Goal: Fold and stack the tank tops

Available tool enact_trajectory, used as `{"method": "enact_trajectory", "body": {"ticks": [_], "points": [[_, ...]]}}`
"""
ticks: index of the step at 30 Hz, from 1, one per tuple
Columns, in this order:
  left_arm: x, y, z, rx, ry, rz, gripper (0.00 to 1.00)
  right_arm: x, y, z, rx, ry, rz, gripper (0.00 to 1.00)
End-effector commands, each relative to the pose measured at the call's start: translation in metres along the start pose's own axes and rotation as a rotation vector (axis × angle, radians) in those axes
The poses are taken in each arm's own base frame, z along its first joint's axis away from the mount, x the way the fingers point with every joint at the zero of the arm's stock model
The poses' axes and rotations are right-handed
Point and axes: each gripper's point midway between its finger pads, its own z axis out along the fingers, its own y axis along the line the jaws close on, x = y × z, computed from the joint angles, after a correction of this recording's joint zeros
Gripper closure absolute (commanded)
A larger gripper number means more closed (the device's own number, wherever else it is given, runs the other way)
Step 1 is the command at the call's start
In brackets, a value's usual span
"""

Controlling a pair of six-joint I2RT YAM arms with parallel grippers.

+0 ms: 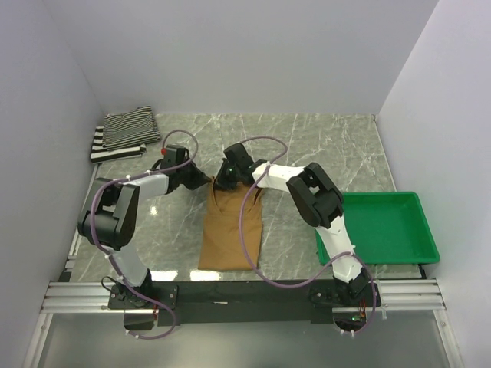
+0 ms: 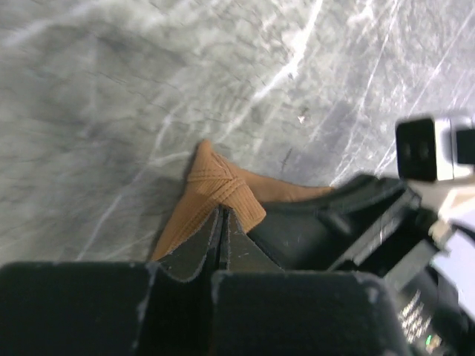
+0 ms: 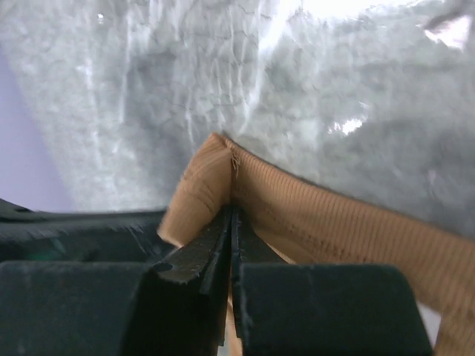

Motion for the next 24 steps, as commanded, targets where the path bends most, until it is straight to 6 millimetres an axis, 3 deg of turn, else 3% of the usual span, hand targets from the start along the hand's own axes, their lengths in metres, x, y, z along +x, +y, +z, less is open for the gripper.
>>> {"method": "enact_trajectory", "body": {"ticks": [1, 7, 12, 19, 22, 23, 24], "points": [[0.001, -0.022, 0.004, 0.065, 0.002, 0.019, 0.99, -0.021, 0.012, 0.0, -0.074, -0.016, 0.052, 0.91], [0.009, -0.022, 0.016, 0.052, 0.028, 0.033, 0.99, -0.043, 0.012, -0.017, -0.132, -0.036, 0.087, 0.87], [0.009, -0.017, 0.027, 0.018, 0.03, 0.031, 0.99, -0.064, 0.014, -0.037, -0.128, -0.083, 0.09, 0.78], [0.011, -0.021, 0.038, -0.009, 0.028, 0.087, 0.98, -0.092, 0.027, -0.063, -0.171, -0.125, 0.067, 0.71], [0.009, -0.03, 0.037, 0.005, 0.011, 0.108, 0.93, -0.099, 0.021, -0.077, -0.129, -0.147, 0.056, 0.71], [0.01, -0.033, 0.037, 0.005, 0.01, 0.116, 0.92, -0.107, 0.024, -0.09, -0.125, -0.179, 0.052, 0.71], [0.01, -0.036, 0.037, 0.007, 0.005, 0.121, 0.9, -0.107, 0.012, -0.093, -0.08, -0.199, 0.058, 0.71]]}}
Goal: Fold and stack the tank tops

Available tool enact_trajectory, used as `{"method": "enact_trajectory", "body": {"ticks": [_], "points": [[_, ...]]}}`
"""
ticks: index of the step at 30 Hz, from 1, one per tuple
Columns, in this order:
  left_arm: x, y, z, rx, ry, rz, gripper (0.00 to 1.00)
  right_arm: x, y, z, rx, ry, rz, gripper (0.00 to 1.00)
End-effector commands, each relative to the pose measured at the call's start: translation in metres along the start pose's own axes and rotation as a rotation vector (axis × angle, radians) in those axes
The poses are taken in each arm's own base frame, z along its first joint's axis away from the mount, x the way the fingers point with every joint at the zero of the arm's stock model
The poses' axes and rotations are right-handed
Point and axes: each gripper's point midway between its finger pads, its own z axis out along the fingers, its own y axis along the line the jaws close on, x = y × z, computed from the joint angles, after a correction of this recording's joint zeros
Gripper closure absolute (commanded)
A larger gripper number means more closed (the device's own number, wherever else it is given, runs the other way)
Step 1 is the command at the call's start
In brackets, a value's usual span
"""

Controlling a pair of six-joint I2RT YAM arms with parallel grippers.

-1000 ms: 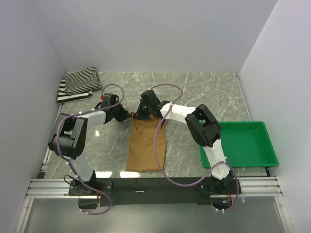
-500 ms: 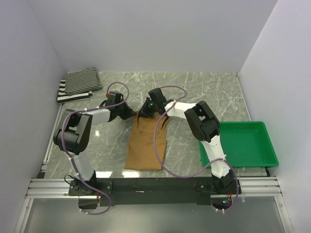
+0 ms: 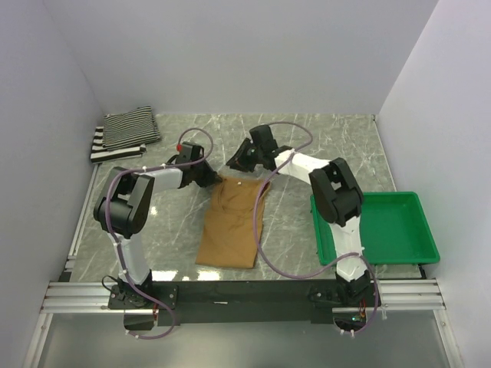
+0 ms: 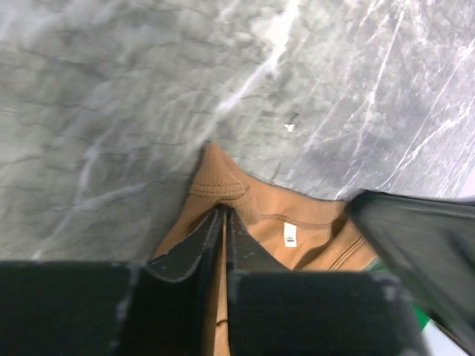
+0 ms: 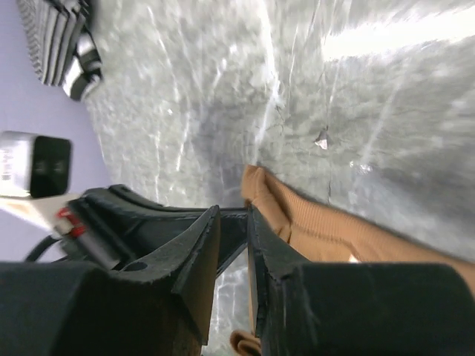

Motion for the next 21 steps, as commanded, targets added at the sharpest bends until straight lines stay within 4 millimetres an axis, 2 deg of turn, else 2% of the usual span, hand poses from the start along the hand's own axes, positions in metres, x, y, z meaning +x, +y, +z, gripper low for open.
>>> {"method": "enact_trajectory", "body": {"ticks": [1, 2, 4, 5, 6, 7, 8, 9, 11, 12, 13, 14, 15, 17, 18, 21], "points": [[-0.013, -0.019, 0.001, 0.014, -0.053, 0.062, 0.87, -0.028, 0.021, -0.045, 0.008, -0.115, -0.063, 0.71], [-0.016, -0.027, 0.002, 0.023, -0.062, 0.072, 0.86, -0.031, 0.021, -0.058, 0.027, -0.137, -0.069, 0.71], [-0.014, -0.024, 0.007, 0.0, -0.043, 0.074, 0.84, -0.033, 0.001, -0.068, 0.095, -0.17, -0.082, 0.71], [-0.014, -0.024, 0.008, -0.003, -0.039, 0.077, 0.83, -0.034, 0.003, -0.08, 0.098, -0.186, -0.093, 0.71], [-0.013, -0.023, 0.008, -0.004, -0.03, 0.079, 0.83, -0.03, -0.016, -0.084, 0.145, -0.183, -0.085, 0.71], [-0.016, -0.029, 0.005, 0.009, -0.042, 0.094, 0.82, -0.031, -0.024, -0.09, 0.171, -0.201, -0.098, 0.72], [-0.017, -0.033, 0.002, 0.019, -0.052, 0.1, 0.81, -0.034, -0.023, -0.104, 0.169, -0.23, -0.105, 0.72], [-0.021, -0.038, -0.002, 0.036, -0.069, 0.109, 0.8, -0.027, -0.044, -0.108, 0.212, -0.226, -0.11, 0.72], [-0.023, -0.055, -0.011, 0.075, -0.086, 0.141, 0.78, -0.027, -0.049, -0.126, 0.225, -0.262, -0.117, 0.73], [-0.023, -0.062, -0.014, 0.088, -0.089, 0.158, 0.77, -0.022, -0.065, -0.129, 0.256, -0.27, -0.112, 0.73], [-0.024, -0.072, -0.016, 0.104, -0.089, 0.179, 0.78, -0.024, -0.071, -0.134, 0.27, -0.288, -0.116, 0.73], [-0.017, -0.08, -0.018, 0.127, -0.067, 0.197, 0.78, -0.025, -0.071, -0.141, 0.269, -0.306, -0.123, 0.73], [-0.013, -0.085, -0.018, 0.138, -0.055, 0.21, 0.79, -0.021, -0.083, -0.145, 0.304, -0.303, -0.117, 0.74], [-0.002, -0.097, -0.018, 0.155, -0.037, 0.239, 0.82, -0.025, -0.092, -0.155, 0.33, -0.331, -0.107, 0.76], [0.003, -0.1, -0.018, 0.165, -0.024, 0.245, 0.83, -0.022, -0.102, -0.156, 0.343, -0.33, -0.097, 0.77], [0.023, -0.109, -0.013, 0.204, 0.026, 0.258, 0.87, -0.021, -0.112, -0.156, 0.344, -0.325, -0.082, 0.81]]}}
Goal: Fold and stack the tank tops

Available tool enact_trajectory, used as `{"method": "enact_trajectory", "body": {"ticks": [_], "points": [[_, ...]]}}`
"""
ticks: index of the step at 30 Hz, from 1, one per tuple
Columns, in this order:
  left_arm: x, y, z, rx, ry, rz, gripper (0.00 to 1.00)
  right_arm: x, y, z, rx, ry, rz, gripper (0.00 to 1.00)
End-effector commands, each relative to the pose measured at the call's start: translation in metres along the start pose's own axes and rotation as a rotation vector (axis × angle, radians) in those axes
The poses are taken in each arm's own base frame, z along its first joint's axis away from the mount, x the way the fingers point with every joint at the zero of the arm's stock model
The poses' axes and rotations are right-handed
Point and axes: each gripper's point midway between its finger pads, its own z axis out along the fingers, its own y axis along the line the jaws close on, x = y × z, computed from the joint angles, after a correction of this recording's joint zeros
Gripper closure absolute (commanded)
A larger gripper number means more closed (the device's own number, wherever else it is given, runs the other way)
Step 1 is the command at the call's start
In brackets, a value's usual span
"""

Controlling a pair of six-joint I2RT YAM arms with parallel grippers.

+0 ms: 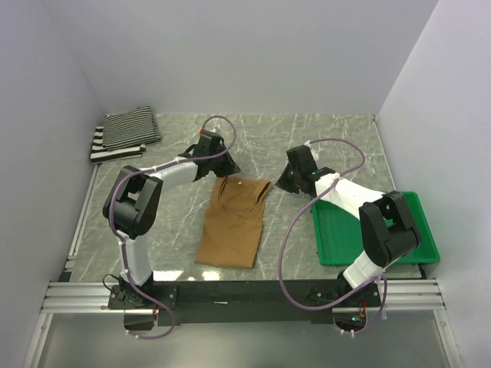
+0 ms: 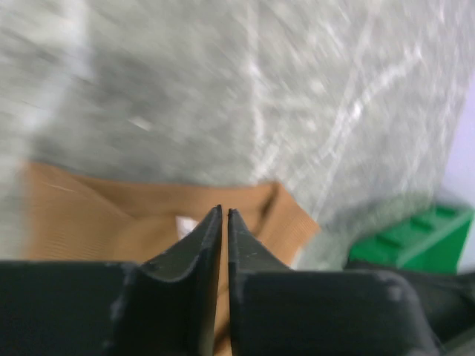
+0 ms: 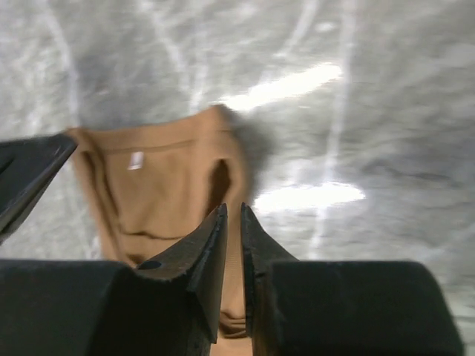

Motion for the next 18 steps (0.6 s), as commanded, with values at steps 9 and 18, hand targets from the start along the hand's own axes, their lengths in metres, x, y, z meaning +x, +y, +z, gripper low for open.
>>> {"method": "enact_trajectory", "body": {"ticks": [9, 18], "points": [[0.067, -0.054, 0.027, 0.186, 0.178, 0.049, 0.99, 0.0, -0.013, 0.025, 0.023, -0.005, 0.002, 0.86], [0.087, -0.056, 0.045, 0.191, 0.228, 0.048, 0.99, -0.002, 0.002, 0.047, -0.008, 0.021, 0.0, 0.87]]}}
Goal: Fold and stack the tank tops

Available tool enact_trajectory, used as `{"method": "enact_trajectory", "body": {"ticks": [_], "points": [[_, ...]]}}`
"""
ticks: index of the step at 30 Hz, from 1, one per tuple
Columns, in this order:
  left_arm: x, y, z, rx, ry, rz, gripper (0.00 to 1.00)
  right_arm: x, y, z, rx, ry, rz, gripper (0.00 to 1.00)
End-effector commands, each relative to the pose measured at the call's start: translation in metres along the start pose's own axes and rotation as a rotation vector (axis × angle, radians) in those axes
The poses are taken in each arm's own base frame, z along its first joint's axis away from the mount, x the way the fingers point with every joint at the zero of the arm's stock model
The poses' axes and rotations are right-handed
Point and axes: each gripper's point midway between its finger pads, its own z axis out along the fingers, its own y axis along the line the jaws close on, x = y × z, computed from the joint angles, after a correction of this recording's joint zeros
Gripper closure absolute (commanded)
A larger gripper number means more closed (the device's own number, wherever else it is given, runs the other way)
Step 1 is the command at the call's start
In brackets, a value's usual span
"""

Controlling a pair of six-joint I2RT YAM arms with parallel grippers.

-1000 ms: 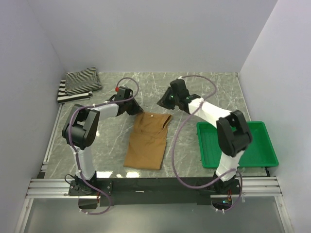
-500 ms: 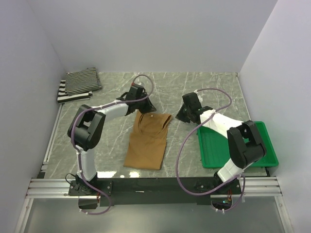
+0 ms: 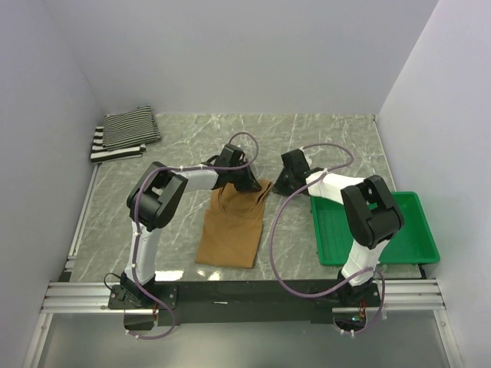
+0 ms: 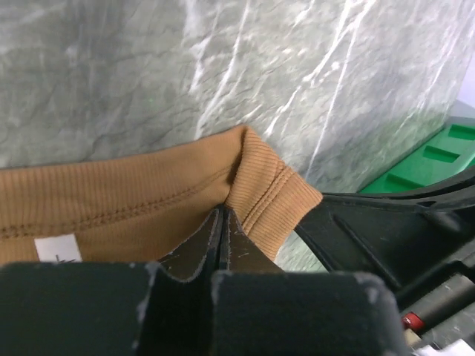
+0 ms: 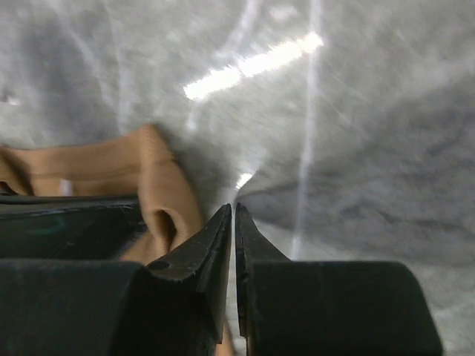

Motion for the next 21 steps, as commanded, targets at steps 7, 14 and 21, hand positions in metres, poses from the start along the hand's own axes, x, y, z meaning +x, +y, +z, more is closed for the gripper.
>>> {"method": "enact_trajectory", "body": {"ticks": [7, 14, 21], "points": [[-0.011, -0.026, 0.007, 0.068, -0.016, 0.027, 0.99, -0.032, 0.058, -0.01, -0.164, -0.051, 0.015, 0.88], [-0.016, -0.029, 0.006, 0.057, -0.029, 0.051, 1.0, -0.028, 0.076, 0.003, -0.202, -0.007, 0.024, 0.88], [-0.03, -0.035, 0.0, 0.022, -0.061, 0.077, 0.94, -0.024, 0.082, 0.008, -0.23, 0.021, 0.054, 0.89]]}}
